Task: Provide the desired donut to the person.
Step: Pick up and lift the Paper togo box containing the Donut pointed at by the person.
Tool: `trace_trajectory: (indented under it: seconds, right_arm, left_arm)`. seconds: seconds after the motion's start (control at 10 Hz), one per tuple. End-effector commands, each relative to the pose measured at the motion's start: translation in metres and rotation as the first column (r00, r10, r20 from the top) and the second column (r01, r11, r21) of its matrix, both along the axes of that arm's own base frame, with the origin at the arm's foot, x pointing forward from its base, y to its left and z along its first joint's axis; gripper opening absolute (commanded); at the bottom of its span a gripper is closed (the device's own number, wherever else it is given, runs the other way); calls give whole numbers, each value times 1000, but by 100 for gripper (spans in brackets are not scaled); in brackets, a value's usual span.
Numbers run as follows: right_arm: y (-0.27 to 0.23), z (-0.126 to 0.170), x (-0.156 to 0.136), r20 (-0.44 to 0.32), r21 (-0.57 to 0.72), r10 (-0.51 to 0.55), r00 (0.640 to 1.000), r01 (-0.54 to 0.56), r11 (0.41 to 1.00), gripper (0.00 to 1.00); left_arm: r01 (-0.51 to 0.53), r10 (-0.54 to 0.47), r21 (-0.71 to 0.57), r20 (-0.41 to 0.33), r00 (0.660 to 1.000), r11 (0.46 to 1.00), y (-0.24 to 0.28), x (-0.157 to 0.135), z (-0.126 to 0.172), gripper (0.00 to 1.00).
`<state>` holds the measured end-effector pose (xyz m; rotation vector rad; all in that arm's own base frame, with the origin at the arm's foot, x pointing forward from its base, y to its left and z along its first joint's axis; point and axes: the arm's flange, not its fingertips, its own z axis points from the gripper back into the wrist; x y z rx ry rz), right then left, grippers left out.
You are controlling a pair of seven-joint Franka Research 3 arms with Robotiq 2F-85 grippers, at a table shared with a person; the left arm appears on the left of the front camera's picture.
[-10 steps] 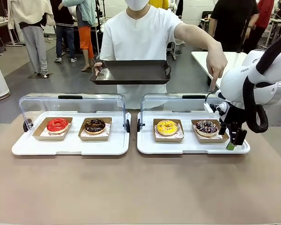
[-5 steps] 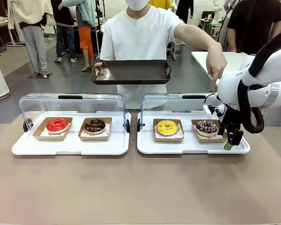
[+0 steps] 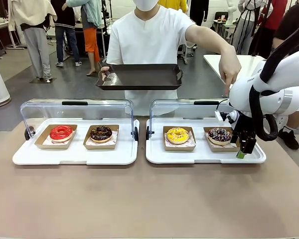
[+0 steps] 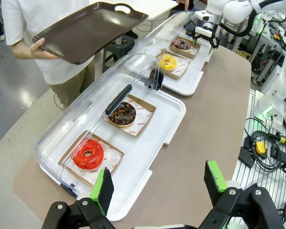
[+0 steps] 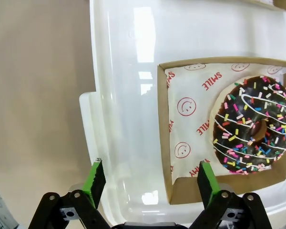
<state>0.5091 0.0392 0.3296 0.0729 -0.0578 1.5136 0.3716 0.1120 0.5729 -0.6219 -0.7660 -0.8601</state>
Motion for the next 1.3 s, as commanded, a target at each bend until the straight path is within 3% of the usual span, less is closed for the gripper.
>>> trace_trajectory:
  seconds: [0.0, 0.1, 0.2, 0.3, 0.5, 0.6, 0.8, 1.2]
  right_arm:
    - [0, -3, 7, 12, 8, -32, 999, 31, 999, 100]
    - [-1, -4, 6, 17, 11, -12, 1000, 11, 1000, 42]
    - [-1, -4, 7, 16, 11, -8, 1000, 8, 1000, 41]
    - [-1, -4, 7, 17, 12, -9, 1000, 9, 1000, 0]
    - [-3, -5, 8, 16, 15, -16, 1000, 16, 1000, 0]
    - [-3, -5, 7, 18, 16, -17, 1000, 16, 1000, 14]
    - [-3, -6, 8, 18, 17, -16, 1000, 16, 1000, 0]
    - [-3, -6, 7, 21, 11, -9, 1000, 9, 1000, 0]
  left_arm:
    - [-1, 1, -1, 3, 1000, 1000, -1, 1, 1, 100]
    - [-1, 1, -1, 3, 1000, 1000, -1, 1, 1, 100]
    - [-1, 1, -1, 3, 1000, 1000, -1, 1, 1, 100]
    - [-1, 1, -1, 3, 1000, 1000, -1, 1, 1, 100]
    - [-1, 1, -1, 3, 1000, 1000, -1, 1, 1, 100]
    - [-1, 1, -1, 3, 1000, 1000, -1, 1, 1, 100]
    - [-1, 1, -1, 3, 1000, 1000, -1, 1, 1, 100]
    - [-1, 1, -1, 3, 1000, 1000, -1, 1, 1, 100]
